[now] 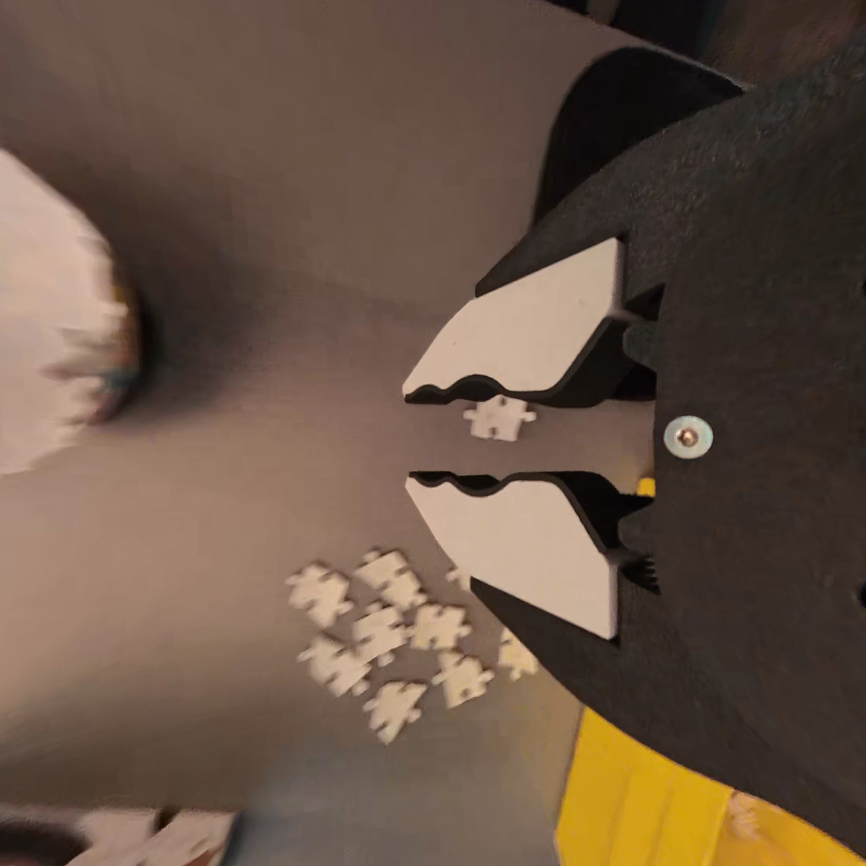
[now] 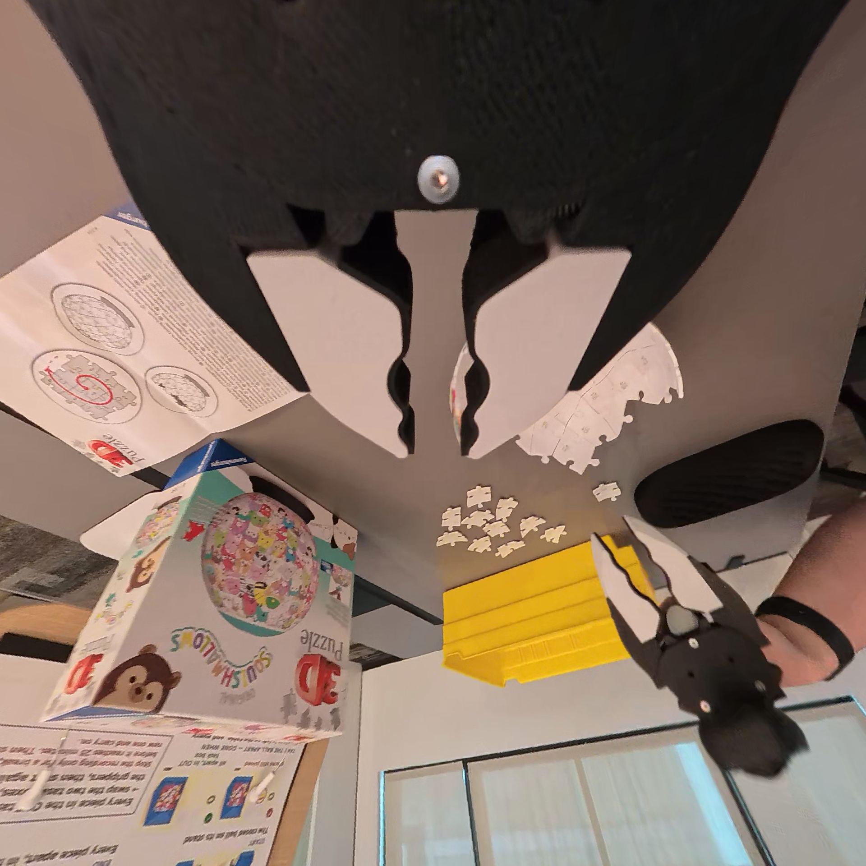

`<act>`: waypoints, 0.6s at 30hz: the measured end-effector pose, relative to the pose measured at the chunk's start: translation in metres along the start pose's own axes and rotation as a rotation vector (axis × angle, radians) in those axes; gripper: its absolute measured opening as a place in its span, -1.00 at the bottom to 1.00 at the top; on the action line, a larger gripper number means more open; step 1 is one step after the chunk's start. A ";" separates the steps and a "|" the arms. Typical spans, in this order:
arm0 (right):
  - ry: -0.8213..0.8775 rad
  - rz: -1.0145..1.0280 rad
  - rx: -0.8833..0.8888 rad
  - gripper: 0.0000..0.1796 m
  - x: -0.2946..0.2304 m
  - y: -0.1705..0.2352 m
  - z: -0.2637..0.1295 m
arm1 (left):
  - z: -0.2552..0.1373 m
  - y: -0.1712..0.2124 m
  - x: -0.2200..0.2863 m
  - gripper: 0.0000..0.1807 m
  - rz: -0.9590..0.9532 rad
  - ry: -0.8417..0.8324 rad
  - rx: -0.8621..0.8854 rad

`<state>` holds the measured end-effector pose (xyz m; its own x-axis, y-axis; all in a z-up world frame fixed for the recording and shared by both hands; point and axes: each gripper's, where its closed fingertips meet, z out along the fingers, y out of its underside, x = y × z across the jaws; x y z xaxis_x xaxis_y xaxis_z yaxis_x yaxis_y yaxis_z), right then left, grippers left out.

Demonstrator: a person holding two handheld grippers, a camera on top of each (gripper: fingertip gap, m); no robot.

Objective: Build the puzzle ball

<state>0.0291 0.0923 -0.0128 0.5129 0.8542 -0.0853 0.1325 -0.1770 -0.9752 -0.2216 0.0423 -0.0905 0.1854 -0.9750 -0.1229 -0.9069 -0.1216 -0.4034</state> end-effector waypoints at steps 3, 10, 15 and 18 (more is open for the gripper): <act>-0.011 -0.017 -0.030 -0.78 -0.003 0.004 0.005 | 0.016 0.041 0.009 -0.51 -0.028 0.009 -0.075; -0.028 -0.014 -0.076 -0.78 -0.006 0.013 0.010 | 0.036 0.071 0.007 -0.54 -0.101 0.002 -0.132; -0.034 0.002 -0.099 -0.78 -0.005 0.019 0.011 | 0.041 0.067 0.012 -0.70 -0.133 0.083 -0.070; -0.034 -0.002 -0.109 -0.78 -0.005 0.020 0.011 | 0.041 0.066 0.013 -0.70 -0.115 0.068 -0.057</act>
<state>0.0198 0.0899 -0.0341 0.4835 0.8705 -0.0922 0.2257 -0.2258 -0.9477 -0.2634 0.0293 -0.1553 0.2647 -0.9642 -0.0168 -0.9018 -0.2413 -0.3586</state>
